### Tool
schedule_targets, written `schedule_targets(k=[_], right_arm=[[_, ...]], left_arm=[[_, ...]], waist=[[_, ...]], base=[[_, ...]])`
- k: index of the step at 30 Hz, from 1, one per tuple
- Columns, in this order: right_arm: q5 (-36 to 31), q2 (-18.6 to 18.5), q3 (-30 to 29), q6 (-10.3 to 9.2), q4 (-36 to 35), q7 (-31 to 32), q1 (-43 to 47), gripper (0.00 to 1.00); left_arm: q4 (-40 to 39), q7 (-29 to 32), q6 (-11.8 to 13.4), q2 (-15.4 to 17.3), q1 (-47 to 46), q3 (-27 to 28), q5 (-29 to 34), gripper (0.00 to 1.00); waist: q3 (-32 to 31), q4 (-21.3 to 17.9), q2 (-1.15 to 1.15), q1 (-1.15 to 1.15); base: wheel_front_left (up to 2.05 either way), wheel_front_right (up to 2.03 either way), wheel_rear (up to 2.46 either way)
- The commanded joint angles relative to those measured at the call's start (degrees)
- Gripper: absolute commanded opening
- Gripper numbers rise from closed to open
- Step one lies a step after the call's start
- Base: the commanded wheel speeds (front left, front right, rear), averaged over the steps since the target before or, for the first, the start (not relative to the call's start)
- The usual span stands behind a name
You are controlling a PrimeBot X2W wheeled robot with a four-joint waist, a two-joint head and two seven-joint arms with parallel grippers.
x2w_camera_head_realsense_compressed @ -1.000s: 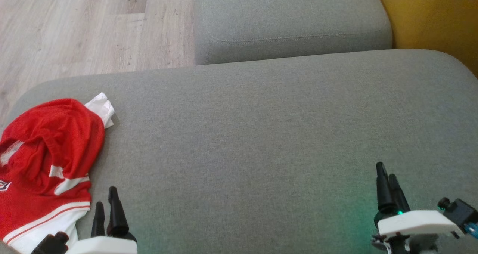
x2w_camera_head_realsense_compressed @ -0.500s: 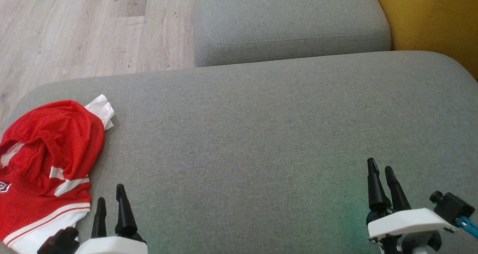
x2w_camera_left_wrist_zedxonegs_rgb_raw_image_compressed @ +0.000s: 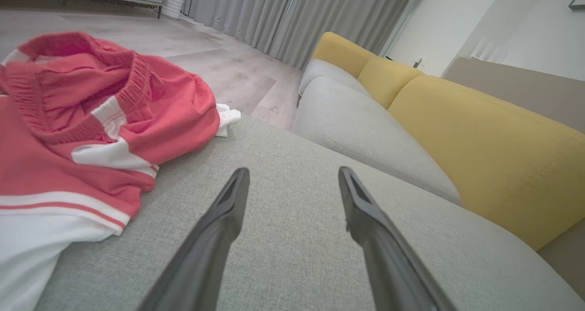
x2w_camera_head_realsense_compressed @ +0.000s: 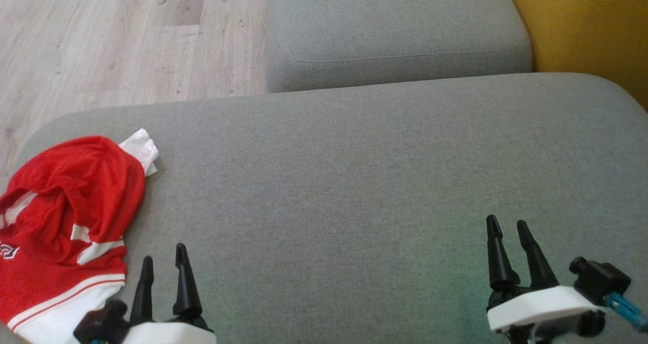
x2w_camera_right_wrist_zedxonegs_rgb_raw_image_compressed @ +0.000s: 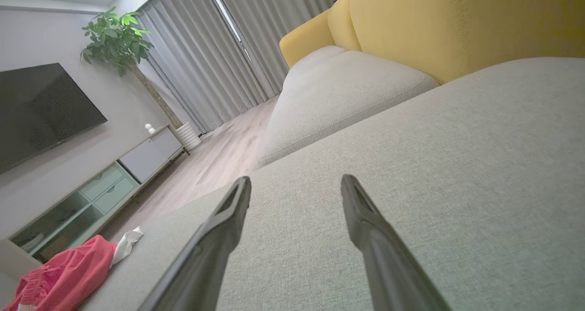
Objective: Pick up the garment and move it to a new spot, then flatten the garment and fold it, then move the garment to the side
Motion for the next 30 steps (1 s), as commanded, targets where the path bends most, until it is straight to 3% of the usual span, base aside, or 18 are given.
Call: schedule_targets(k=[1, 30], right_arm=[[-1.6, -0.44, 0.99, -0.03, -2.36, -1.05, -1.41, 1.0], [-23.08, -0.55, 1.77, -0.04, -3.43, -5.94, 0.04, 1.0]], left_arm=[[-2.34, -1.01, 0.55, 0.31, -1.07, 0.64, 1.51, 1.0], [-3.78, -5.88, 2.97, 0.38, 0.13, -1.42, 19.75, 1.0]], waist=[[-0.02, 0.03, 0.0, -0.01], [-1.15, -0.57, 0.0, -0.01]], base=[[0.0, 0.0, 0.0], [0.0, 0.0, 0.0]])
